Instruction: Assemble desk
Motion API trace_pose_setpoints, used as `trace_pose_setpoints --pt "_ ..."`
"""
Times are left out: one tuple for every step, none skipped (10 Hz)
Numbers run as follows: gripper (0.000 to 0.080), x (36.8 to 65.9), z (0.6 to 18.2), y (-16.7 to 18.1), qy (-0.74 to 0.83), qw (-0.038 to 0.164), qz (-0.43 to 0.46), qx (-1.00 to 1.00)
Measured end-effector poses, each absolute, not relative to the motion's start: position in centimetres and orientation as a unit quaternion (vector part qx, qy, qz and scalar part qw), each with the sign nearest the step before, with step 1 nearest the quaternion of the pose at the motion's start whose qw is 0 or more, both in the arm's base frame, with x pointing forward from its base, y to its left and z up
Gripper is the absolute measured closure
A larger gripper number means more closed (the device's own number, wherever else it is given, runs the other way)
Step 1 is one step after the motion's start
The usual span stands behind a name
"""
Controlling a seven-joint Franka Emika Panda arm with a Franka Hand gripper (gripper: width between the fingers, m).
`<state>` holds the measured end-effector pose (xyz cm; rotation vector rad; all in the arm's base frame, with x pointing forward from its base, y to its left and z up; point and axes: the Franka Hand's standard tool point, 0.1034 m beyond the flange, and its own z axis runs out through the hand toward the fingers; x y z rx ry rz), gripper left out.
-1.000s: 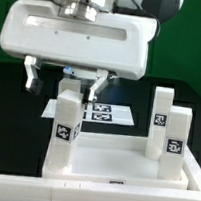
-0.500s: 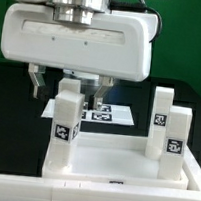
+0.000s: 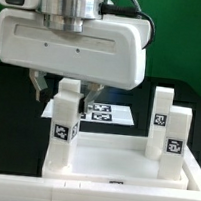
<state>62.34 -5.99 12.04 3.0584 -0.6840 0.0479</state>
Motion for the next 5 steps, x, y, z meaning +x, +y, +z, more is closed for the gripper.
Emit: trace_pose_setpoints --pt "0.0422 62.35 12.02 -5.92 -0.255 0.002 0.015 0.967" --pt "0.0516 62.34 12.0 -5.91 -0.293 0.001 0.015 0.956" --pt "0.0516 62.34 11.99 -5.9 -0.319 0.001 0.015 0.948" --pt "0.0516 62.34 11.97 -5.85 -0.343 0.001 0.016 0.939" --pt "0.0516 62.48 11.92 -5.39 -0.421 0.0 0.026 0.907"
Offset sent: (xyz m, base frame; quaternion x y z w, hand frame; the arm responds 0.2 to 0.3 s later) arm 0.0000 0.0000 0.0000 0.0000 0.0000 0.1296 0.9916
